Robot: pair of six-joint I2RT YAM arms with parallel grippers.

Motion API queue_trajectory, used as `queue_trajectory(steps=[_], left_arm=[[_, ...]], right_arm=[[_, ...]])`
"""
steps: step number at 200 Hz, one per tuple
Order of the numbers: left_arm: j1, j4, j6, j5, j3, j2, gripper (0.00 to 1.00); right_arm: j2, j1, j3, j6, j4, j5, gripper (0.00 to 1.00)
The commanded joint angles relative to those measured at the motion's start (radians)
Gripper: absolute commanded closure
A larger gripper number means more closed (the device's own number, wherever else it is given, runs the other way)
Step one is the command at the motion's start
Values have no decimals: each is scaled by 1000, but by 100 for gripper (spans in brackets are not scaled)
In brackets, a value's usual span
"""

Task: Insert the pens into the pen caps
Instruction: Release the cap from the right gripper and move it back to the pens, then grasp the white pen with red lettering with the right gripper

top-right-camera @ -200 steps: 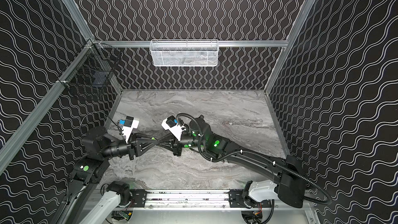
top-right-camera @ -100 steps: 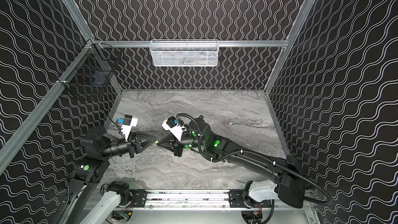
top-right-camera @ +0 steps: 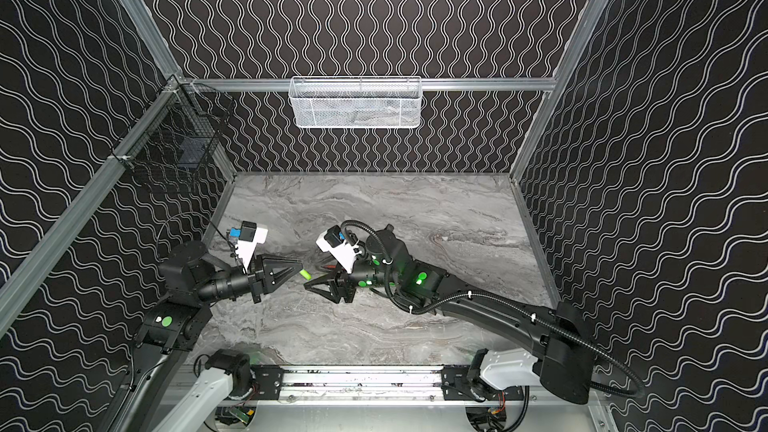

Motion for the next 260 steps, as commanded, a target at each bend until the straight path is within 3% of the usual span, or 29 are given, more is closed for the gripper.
queue_trajectory(steps=[1, 29, 57, 126, 175, 232, 260], left_arm=[[0, -54, 70, -101, 11, 9, 100], [0, -82, 91, -180, 13, 12, 100], [0, -102, 100, -223, 17, 21, 100], [0, -94, 98, -215, 15, 32, 100], [0, -96, 99, -217, 15, 39, 100], [0, -93, 96, -220, 15, 44, 100], [0, -94, 96, -223, 15, 41, 100]], right_arm=[[-31, -21, -36, -9, -135, 151, 25], [-51, -133, -97, 35, -239, 204, 15], [36, -315, -83, 79, -451, 194, 10], [187, -372, -46, 78, -617, 329, 3], [227, -382, -54, 74, -639, 364, 10], [252, -382, -87, 72, -628, 360, 30], [268, -383, -89, 71, -617, 373, 34]])
